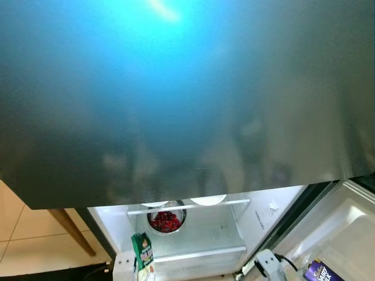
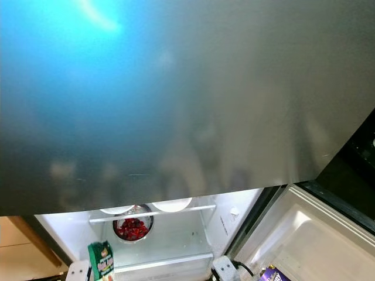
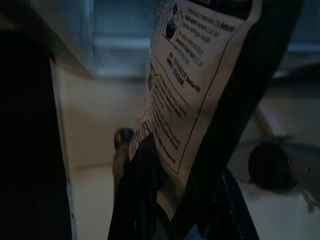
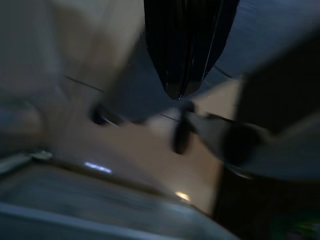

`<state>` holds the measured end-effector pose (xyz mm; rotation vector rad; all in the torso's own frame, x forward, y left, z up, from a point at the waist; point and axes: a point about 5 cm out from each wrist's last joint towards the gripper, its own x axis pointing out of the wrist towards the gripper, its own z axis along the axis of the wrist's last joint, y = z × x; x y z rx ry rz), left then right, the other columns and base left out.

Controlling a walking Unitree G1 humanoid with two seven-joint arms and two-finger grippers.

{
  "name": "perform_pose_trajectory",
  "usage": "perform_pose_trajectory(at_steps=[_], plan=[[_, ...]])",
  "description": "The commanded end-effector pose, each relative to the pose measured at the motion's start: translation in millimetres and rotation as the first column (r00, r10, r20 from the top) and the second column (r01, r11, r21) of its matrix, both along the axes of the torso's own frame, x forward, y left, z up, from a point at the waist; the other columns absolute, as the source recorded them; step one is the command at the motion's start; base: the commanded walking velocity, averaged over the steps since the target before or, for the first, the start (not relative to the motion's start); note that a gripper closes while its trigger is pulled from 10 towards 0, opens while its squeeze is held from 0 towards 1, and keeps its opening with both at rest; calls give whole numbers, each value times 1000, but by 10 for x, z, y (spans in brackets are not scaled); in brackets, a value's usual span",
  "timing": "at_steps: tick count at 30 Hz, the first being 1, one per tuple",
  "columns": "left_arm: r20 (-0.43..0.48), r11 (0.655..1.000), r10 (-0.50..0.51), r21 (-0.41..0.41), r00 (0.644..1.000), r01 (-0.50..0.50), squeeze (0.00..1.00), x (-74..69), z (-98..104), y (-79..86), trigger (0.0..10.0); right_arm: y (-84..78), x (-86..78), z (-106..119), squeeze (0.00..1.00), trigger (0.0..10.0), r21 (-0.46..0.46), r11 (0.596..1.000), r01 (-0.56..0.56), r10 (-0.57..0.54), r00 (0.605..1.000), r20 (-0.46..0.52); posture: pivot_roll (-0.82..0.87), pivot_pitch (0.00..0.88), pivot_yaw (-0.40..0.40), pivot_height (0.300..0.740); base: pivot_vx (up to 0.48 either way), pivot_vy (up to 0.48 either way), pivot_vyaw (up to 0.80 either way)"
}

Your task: Restocking fridge

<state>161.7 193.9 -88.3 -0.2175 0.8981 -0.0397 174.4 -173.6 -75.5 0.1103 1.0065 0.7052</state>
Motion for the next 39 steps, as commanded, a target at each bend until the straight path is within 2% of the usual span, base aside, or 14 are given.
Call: perform_pose_trajectory(at_steps=[1, 2, 6, 10, 12, 15, 18, 20, 25, 29, 33, 34, 38, 39], plan=[[63, 997, -62, 38, 996, 60, 0, 136, 79, 38, 10000, -7, 246, 154, 0, 10000, 63, 998, -9, 5, 998, 70, -94, 0, -26, 740, 0, 0, 0], [63, 997, -62, 38, 996, 60, 0, 136, 79, 38, 10000, -7, 246, 154, 0, 10000, 63, 998, -9, 5, 998, 70, -94, 0, -26, 740, 0, 0, 0], [124, 993, -115, 49, 986, 110, 0, 313, 167, -20, 10000, 205, 403, 304, 0, 10000, 243, 965, -97, 74, 992, 99, -94, 0, -26, 740, 0, 0, 0], [153, 987, -153, 64, 976, 145, 0, 377, 204, -50, 10000, 306, 476, 394, 0, 10000, 329, 933, -147, 107, 985, 137, -94, 0, -26, 740, 0, 0, 0], [153, 987, -153, 64, 976, 145, 0, 377, 204, -50, 10000, 306, 476, 394, 0, 10000, 329, 933, -147, 107, 985, 137, -94, 0, -26, 740, 0, 0, 0], [177, 983, -178, 77, 968, 167, 0, 419, 232, -65, 10000, 355, 579, 472, 0, 10000, 353, 925, -142, 74, 978, 197, -92, 0, -27, 740, 0, 0, 0], [223, 978, -198, 104, 954, 178, 0, 499, 291, -68, 10000, 442, 782, 610, 0, 10000, 372, 925, -82, -34, 954, 296, -92, 0, -27, 740, 0, 0, 0], [223, 978, -198, 104, 954, 178, 0, 499, 291, -68, 10000, 442, 782, 610, 0, 10000, 372, 925, -82, -34, 954, 296, -92, 0, -27, 740, 0, 0, 0], [328, 977, -204, 131, 922, 170, 0, 695, 444, -66, 10000, 535, 984, 734, 0, 10000, 355, 935, 16, -155, 918, 366, -96, 0, -27, 740, 0, 0, 0], [409, 971, -230, 160, 883, 179, 0, 856, 581, -106, 10000, 534, 1049, 762, 0, 10000, 332, 941, 65, -196, 906, 376, -94, 0, -29, 725, 0, 0, 0], [511, 952, -306, 182, 803, 247, 0, 1033, 760, -264, 10000, 493, 1089, 781, 0, 10000, 319, 942, 105, -231, 892, 389, -92, 0, -29, 705, 0, 0, 0], [511, 952, -306, 182, 803, 247, 0, 1033, 760, -264, 10000, 493, 1089, 781, 0, 10000, 319, 942, 105, -231, 892, 389, -92, 0, -29, 705, 0, 0, 0], [542, 898, -440, 259, 716, 356, 0, 1085, 844, -411, 10000, 479, 1105, 788, 0, 10000, 315, 941, 122, -246, 886, 393, -92, 0, -29, 685, 0, 0, 0], [542, 898, -440, 259, 716, 356, 0, 1085, 844, -411, 10000, 479, 1105, 788, 0, 10000, 315, 941, 122, -246, 886, 393, -92, 0, -29, 685, 0, 0, 0]])
